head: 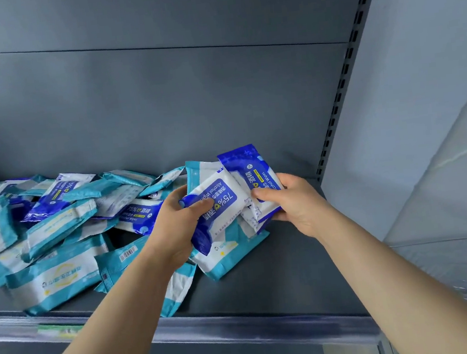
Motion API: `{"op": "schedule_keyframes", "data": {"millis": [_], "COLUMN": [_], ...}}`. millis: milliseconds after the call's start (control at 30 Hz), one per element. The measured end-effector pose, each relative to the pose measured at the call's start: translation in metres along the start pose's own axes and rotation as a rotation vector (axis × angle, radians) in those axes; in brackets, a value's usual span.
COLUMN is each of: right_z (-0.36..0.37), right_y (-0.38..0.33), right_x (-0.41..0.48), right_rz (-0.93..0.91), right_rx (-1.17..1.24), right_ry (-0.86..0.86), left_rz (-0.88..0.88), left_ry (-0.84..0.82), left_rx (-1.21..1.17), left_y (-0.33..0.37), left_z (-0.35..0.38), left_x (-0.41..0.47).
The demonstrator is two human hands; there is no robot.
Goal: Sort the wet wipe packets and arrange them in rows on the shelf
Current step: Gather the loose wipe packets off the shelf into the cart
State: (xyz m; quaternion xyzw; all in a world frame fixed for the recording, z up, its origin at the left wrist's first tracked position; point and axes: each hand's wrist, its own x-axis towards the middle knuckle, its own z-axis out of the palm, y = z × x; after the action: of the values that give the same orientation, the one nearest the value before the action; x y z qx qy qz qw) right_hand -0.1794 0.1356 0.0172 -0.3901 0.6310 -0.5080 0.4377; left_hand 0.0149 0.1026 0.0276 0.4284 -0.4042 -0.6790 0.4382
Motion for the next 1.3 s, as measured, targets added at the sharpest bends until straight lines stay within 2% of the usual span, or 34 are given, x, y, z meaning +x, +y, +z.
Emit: {"op": "schedule_keyframes", "data": {"millis": [167, 300, 533, 700, 800, 967, 1300], "right_z": [-0.023, -0.062, -0.165, -0.258, -0.326, -0.422, -0.512], "right_y": [-0.01, 0.0, 0.046, 0.086, 0.116, 0.171, 0.301], "right_x": [-0.049, -0.094, -0.156, -0.184, -0.192, -0.185, -0.1], "right_rz": [-0.103, -0.128, -0.066, 0.006, 0.081, 0.221, 0.495], "right_rx": [0.045, 0.094, 0.104, 0.127, 0.111, 0.125, 0.208], "right_ry": [0.158, 0.281, 0.516, 0.597, 0.615, 0.52, 0.442], "left_rz": [0.092, 0.093, 0.024, -0.029, -0.078, -0.192, -0.415], "left_ry": [-0.151, -0.274, -0.474, -0.561, -0.551, -0.511, -0.387], "left_rx": [0.042, 0.055, 0.146, 0.176, 0.199, 0.222, 0.353], "left_y": [0.001, -0.019, -0.078, -0.137, -0.182, -0.258, -0.401], "left_z": [0.02, 0.058, 0.156, 0.242, 0.303, 0.378, 0.45], "left_x": [-0.025, -0.045, -0.078, -0.091, -0.095, -0.085, -0.005]}}
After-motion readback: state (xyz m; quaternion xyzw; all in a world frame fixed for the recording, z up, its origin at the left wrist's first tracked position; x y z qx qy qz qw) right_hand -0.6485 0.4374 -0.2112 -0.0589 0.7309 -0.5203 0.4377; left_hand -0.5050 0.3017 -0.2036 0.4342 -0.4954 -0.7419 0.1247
